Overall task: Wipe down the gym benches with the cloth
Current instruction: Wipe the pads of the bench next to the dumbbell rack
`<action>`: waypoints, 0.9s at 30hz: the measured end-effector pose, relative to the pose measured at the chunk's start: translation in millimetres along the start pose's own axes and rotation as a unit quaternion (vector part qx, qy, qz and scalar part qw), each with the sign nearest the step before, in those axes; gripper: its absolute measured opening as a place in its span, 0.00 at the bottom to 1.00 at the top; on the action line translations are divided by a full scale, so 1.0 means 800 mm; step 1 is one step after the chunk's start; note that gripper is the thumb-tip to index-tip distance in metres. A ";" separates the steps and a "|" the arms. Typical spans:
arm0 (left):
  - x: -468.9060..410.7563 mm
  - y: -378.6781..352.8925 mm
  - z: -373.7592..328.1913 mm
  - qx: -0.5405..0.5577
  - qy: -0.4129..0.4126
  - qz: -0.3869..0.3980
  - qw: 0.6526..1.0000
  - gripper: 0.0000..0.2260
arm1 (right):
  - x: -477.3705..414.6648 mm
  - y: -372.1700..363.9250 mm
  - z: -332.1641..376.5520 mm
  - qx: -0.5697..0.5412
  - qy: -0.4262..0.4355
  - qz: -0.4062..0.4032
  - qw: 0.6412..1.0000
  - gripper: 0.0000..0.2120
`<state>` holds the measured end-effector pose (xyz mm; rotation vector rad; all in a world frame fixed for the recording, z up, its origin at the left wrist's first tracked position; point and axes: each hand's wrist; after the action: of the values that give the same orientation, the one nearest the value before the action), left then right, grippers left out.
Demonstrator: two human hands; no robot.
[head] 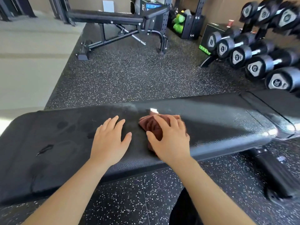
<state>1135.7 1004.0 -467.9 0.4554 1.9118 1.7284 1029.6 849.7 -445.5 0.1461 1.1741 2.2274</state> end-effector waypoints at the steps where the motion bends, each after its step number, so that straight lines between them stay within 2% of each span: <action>1: -0.001 0.000 0.000 0.000 0.000 -0.004 1.000 0.25 | 0.000 -0.008 0.005 0.008 -0.012 -0.005 1.000 0.27; 5: -0.004 0.002 0.000 -0.004 0.000 -0.007 1.000 0.24 | -0.003 -0.012 0.012 0.008 -0.020 -0.035 0.999 0.20; 10: -0.001 0.008 -0.002 0.000 -0.002 -0.005 1.000 0.24 | 0.040 0.012 -0.018 -0.026 0.062 -0.048 0.997 0.13; 13: 0.000 0.007 -0.002 -0.001 -0.003 -0.004 1.000 0.24 | 0.071 0.027 -0.066 -0.011 0.095 -0.117 0.989 0.12; 15: -0.001 0.006 -0.003 -0.003 -0.002 -0.007 1.000 0.24 | 0.075 0.035 -0.091 -0.017 0.083 -0.173 0.981 0.12; 19: -0.001 0.006 -0.007 -0.012 -0.002 -0.012 1.000 0.23 | 0.073 0.023 -0.091 -0.047 0.065 -0.220 0.972 0.11; 21: -0.001 0.007 -0.009 -0.009 0.002 -0.014 1.000 0.23 | 0.079 0.007 -0.077 -0.063 0.093 -0.218 0.970 0.10; 24: 0.000 0.008 -0.009 -0.005 0.001 -0.016 1.000 0.23 | 0.085 -0.017 -0.054 -0.063 0.154 -0.174 0.971 0.10; 27: -0.001 0.006 -0.005 0.014 0.000 -0.008 1.000 0.24 | 0.071 -0.016 -0.035 -0.069 0.153 -0.147 0.975 0.10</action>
<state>1133.7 1000.8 -463.1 0.4483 1.9361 1.6941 979.8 866.8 -482.3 -0.4169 1.1074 2.1023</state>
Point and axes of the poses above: each hand's wrist, its own x-axis away from the middle knuckle, its own y-axis out of the back of the hand, z = x × y, and after that the axes turned 13 degrees about -x, right-handed
